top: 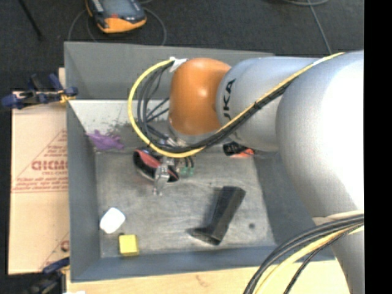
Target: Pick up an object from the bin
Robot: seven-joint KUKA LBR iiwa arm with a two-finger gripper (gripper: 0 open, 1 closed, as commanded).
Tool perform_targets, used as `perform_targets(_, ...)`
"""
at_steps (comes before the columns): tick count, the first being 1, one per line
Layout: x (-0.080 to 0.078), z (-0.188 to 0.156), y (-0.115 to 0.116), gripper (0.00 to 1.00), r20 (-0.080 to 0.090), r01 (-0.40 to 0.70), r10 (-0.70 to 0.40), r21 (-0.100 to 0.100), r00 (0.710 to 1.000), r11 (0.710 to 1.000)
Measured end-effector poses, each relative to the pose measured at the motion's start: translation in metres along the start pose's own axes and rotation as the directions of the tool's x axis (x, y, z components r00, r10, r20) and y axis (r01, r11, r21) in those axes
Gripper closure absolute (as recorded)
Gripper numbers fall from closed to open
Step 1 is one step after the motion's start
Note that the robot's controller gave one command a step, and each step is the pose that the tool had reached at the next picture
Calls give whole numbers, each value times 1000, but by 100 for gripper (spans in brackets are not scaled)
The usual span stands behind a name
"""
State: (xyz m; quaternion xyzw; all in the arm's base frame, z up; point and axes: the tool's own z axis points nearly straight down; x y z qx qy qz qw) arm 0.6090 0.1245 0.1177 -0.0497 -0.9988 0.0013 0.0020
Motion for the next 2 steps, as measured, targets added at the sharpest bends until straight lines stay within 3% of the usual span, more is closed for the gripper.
perform_targets(1, -6, -70, 8, 100, 4, 18, -18, -1, 1000, 1000)
perform_targets(2, -6, -84, 9, 100, 6, 19, -19, -2, 1000, 1000)
